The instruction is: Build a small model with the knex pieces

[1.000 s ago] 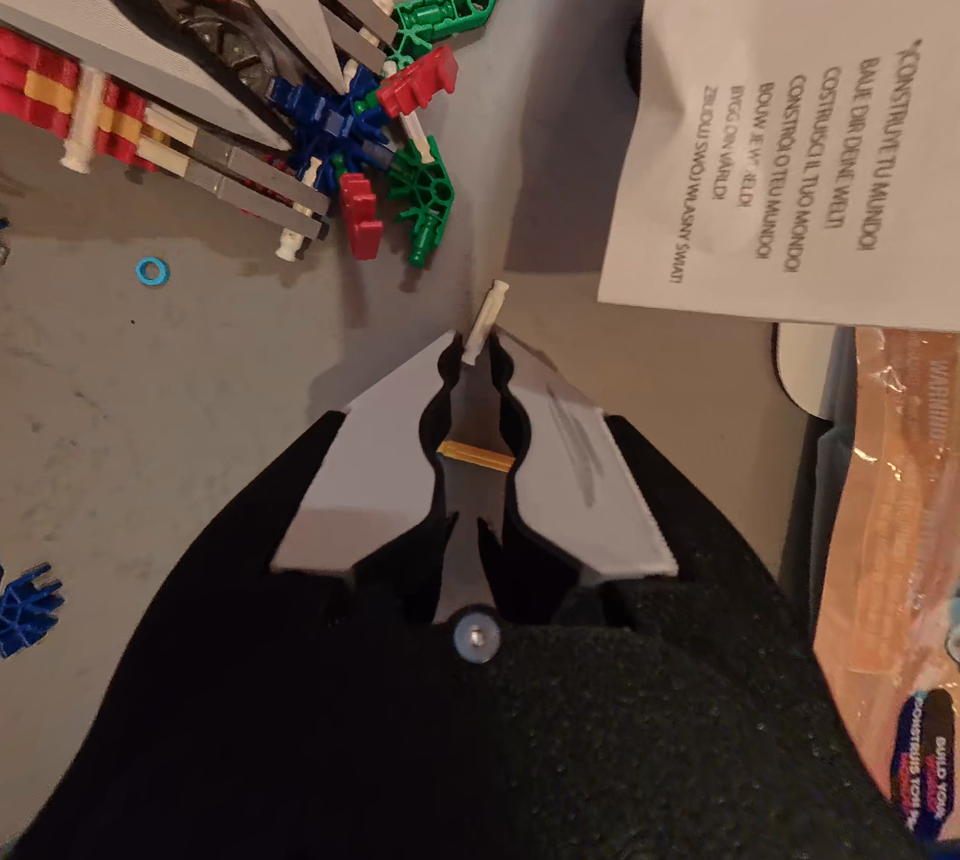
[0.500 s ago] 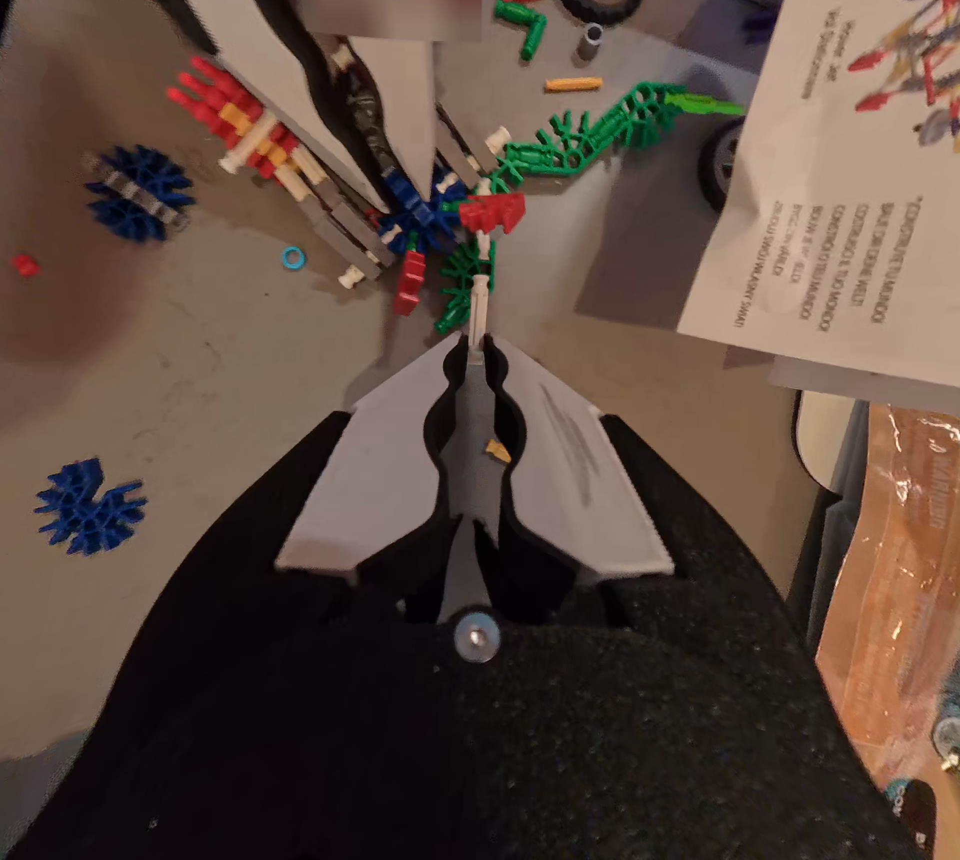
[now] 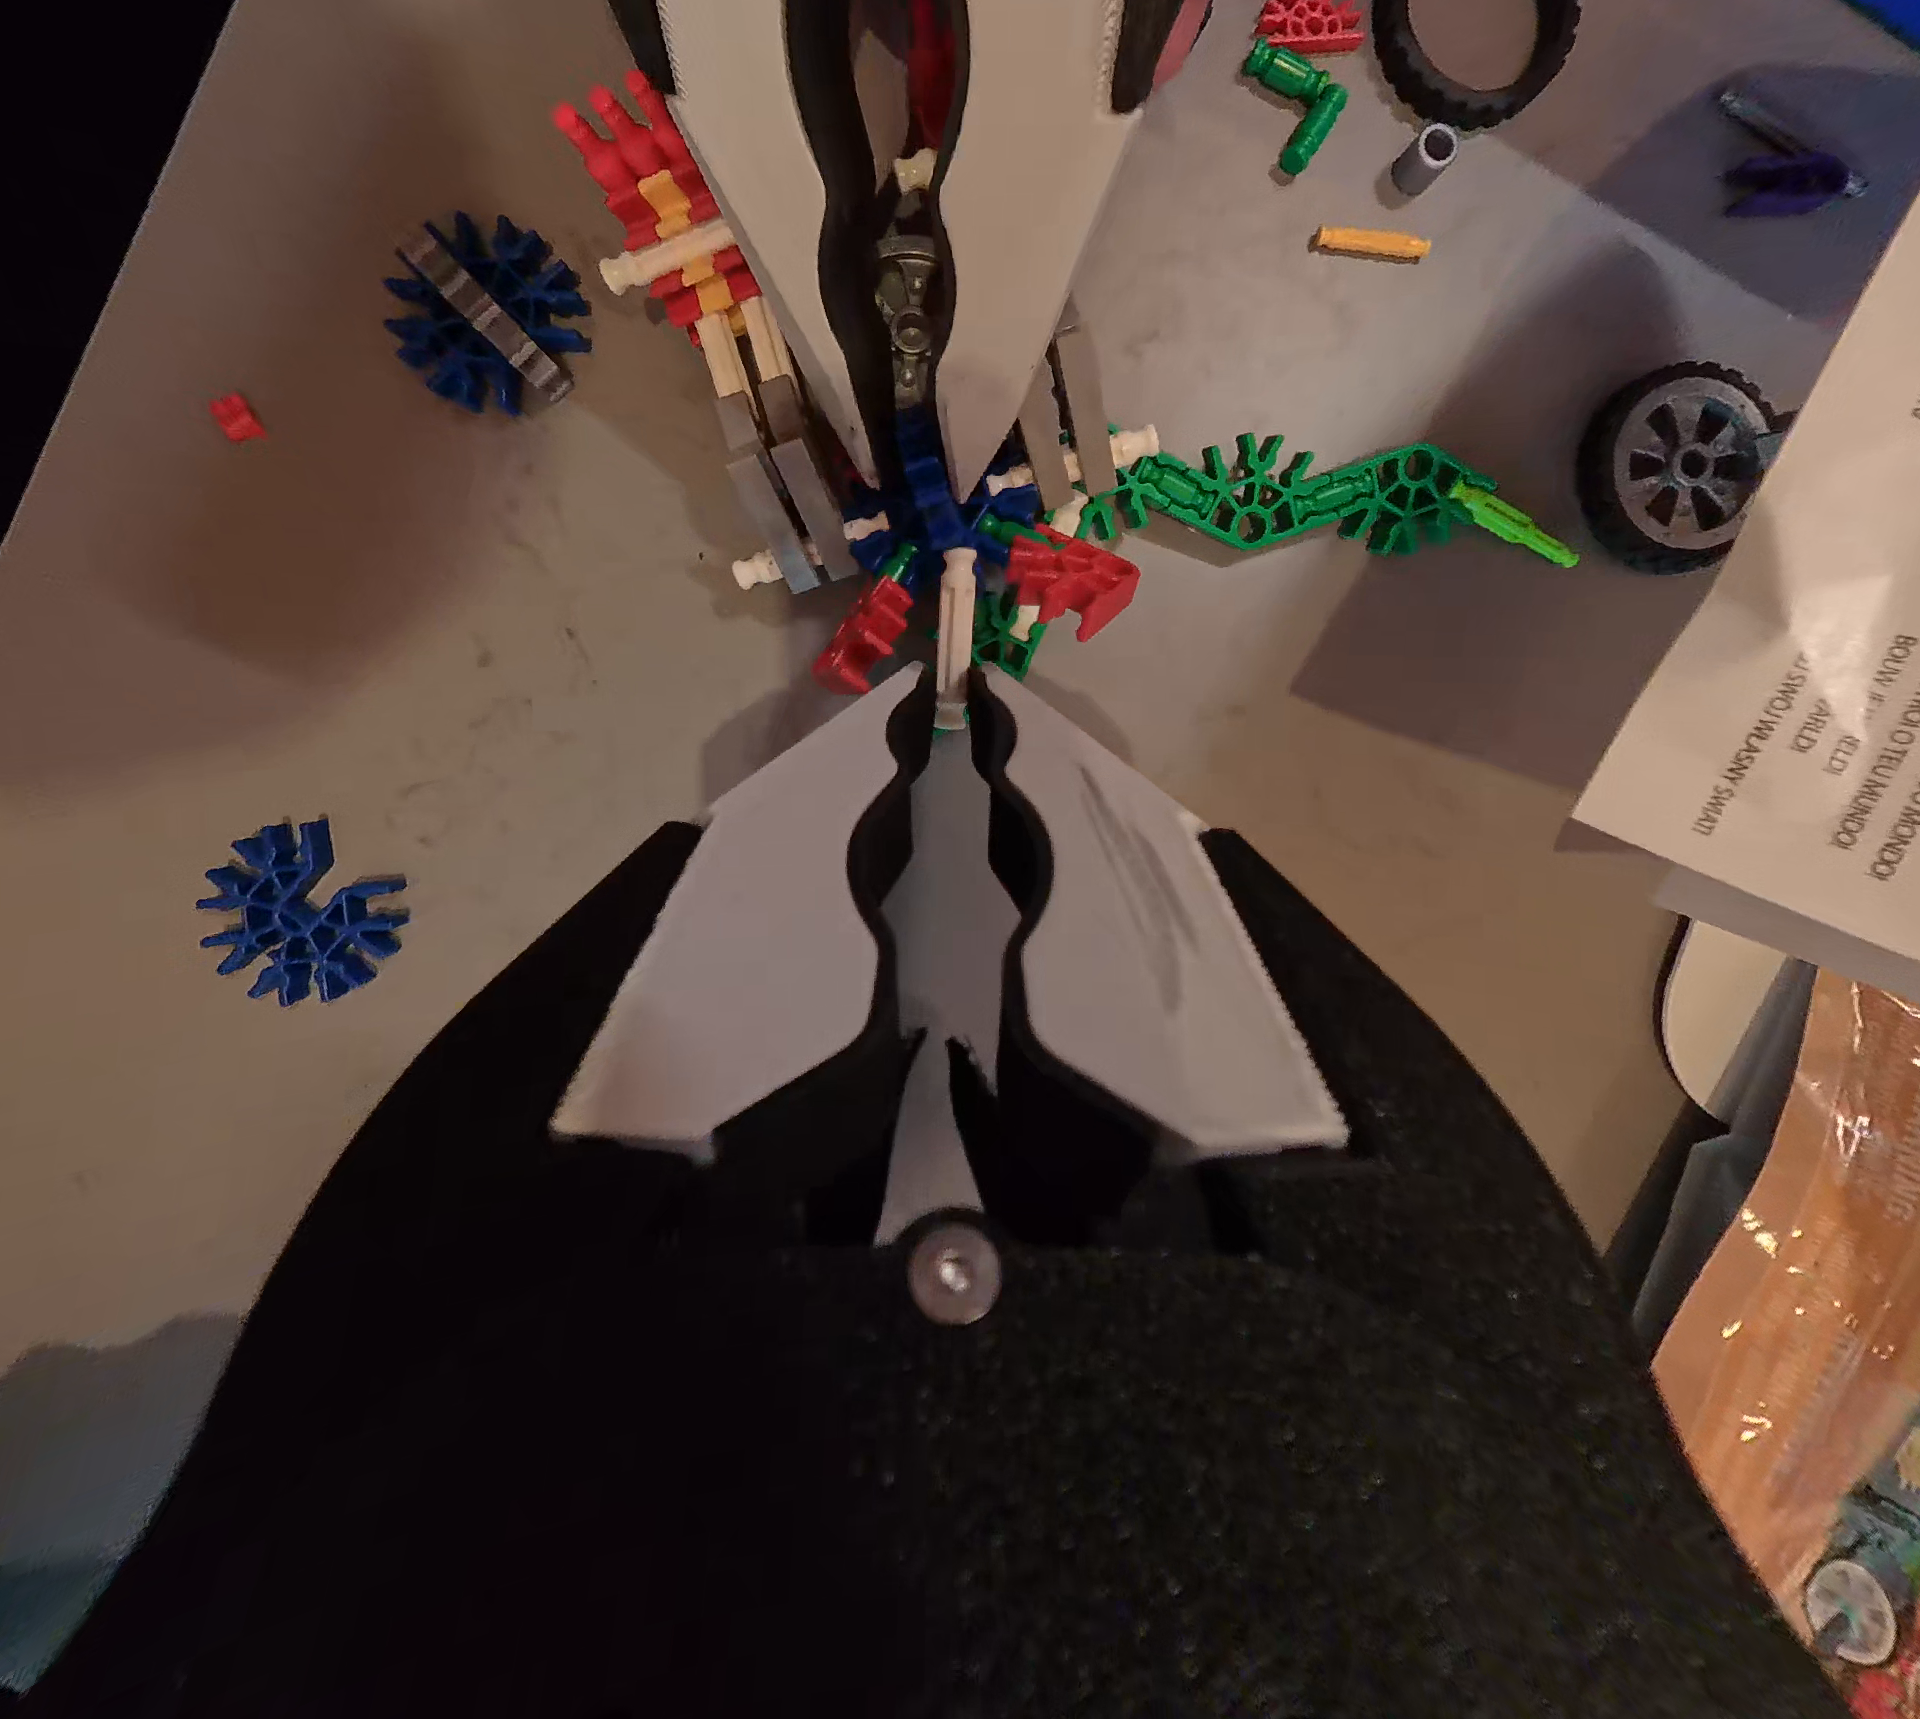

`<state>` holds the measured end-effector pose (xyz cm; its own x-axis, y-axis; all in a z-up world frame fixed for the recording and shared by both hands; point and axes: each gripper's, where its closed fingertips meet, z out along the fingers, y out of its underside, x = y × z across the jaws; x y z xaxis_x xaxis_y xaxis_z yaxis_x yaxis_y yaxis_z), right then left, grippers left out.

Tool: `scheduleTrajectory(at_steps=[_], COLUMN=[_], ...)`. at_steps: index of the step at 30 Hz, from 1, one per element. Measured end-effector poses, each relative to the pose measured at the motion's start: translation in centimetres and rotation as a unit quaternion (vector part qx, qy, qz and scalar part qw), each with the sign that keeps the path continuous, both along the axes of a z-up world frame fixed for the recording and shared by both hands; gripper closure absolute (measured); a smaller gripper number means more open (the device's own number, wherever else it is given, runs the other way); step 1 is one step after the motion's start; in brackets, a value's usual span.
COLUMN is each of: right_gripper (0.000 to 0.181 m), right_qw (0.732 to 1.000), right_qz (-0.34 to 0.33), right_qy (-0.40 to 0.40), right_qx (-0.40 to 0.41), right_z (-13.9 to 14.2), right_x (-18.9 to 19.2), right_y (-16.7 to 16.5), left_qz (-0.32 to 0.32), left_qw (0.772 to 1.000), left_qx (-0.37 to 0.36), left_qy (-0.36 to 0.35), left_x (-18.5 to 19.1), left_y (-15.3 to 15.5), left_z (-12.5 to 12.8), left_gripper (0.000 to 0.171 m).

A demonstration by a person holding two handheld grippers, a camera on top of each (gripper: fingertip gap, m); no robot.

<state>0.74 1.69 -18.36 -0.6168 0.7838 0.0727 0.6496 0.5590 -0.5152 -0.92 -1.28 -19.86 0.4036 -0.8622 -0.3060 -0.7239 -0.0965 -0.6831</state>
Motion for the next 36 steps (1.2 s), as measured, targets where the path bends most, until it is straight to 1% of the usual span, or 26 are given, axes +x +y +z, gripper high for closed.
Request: scheduleTrajectory(at_steps=[6, 7, 11, 14, 17, 22, 26, 31, 36], right_gripper=[0.175, 0.175, 0.175, 0.175, 0.175, 0.175, 0.175, 0.175, 0.175], right_qw=[1.000, 1.000, 1.000, 1.000, 1.000, 0.999, 0.999, 0.999, 0.999], right_qz=[0.000, 0.000, 0.003, 0.007, 0.008, 0.012, 0.014, 0.014, 0.016], right_qy=[-0.002, -0.001, -0.002, -0.004, -0.008, -0.015, -0.018, -0.020, -0.022], right_qx=[0.013, 0.014, 0.017, 0.018, 0.029, 0.031, 0.032, 0.036, 0.040], right_z=[-0.2, -0.1, 0.0, -0.1, -0.2, -0.3, -0.4, -0.5, -0.5], right_x=[0.0, 0.0, 0.0, 0.0, 0.0, 0.2, 0.2, 0.3, 0.3], right_y=[0.0, 0.0, -0.2, -0.5, -0.4, -0.6, -0.7, -0.6, -0.7], left_qz=[0.007, 0.007, -0.022, -0.033, -0.050, -0.076, -0.083, -0.113, -0.140], left_qw=[0.999, 0.998, 0.994, 0.991, 0.990, 0.984, 0.979, 0.973, 0.964], left_qx=[0.044, 0.056, 0.104, 0.106, 0.107, 0.123, 0.133, 0.130, 0.128], left_qy=[0.018, 0.019, 0.039, 0.070, 0.078, 0.101, 0.128, 0.155, 0.185], left_x=[-0.1, -0.1, 0.6, 0.4, 0.6, 0.8, 0.7, 1.0, 1.2], left_y=[0.5, 0.6, 0.3, 0.4, 0.2, 0.1, 0.3, -0.1, -0.2], left_z=[0.6, 0.8, 1.5, 0.7, 0.6, 0.6, 0.9, 0.6, 0.6], left_gripper=[0.151, 0.147, 0.148, 0.155, 0.160, 0.160, 0.154, 0.158, 0.158])
